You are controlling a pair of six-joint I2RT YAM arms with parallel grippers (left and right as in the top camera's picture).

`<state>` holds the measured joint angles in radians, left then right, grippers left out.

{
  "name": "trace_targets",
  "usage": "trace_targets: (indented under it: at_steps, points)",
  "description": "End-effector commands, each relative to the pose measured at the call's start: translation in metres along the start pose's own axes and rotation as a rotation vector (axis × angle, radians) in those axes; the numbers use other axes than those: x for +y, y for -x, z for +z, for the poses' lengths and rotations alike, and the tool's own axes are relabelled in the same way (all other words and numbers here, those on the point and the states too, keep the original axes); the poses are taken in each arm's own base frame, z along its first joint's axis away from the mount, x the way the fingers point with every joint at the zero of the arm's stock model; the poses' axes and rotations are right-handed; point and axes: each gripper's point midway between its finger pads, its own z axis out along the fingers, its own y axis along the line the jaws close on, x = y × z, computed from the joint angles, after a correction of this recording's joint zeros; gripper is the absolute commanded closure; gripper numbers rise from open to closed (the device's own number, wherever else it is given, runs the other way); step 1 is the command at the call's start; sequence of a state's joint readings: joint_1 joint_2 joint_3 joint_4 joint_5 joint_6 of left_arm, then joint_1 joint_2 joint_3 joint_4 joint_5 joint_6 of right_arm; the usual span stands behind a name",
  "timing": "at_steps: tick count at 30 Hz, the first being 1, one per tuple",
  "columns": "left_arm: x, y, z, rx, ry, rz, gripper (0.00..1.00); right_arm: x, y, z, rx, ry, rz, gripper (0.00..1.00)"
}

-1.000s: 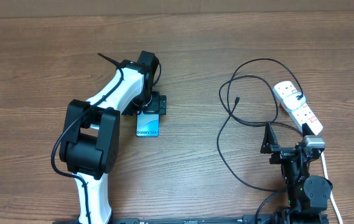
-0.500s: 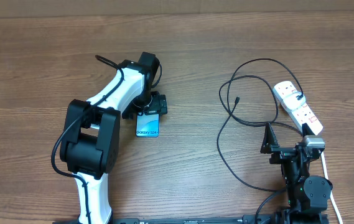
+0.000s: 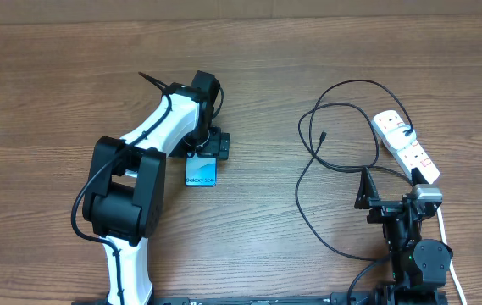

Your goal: Plug charger to phone and switch on socket

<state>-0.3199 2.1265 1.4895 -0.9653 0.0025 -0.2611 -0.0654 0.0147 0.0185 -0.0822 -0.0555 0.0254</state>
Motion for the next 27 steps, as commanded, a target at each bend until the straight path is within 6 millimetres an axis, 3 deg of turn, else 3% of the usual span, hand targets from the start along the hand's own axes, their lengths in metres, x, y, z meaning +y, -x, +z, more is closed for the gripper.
trace_targets:
  at_steps: [1, 7, 16, 27]
  points:
    - [0.002, -0.027, 0.057, 0.139, -0.006, 0.031, 0.0, 0.0, -0.002, 0.0, -0.004, 0.004, -0.004, 0.0]
    - [0.003, -0.03, 0.062, 0.15, 0.0, -0.048, 0.0, 0.0, -0.002, 0.0, -0.005, 0.004, -0.004, 0.0]
    - [0.004, -0.059, 0.074, 0.231, -0.011, -0.075, 0.0, 0.0, -0.002, 0.0, -0.005, 0.004, -0.004, 0.0]
    - [-0.002, -0.076, 0.073, 0.299, -0.054, -0.085, 0.0, 0.0, -0.002, 0.0, -0.005, 0.004, -0.004, 0.0]
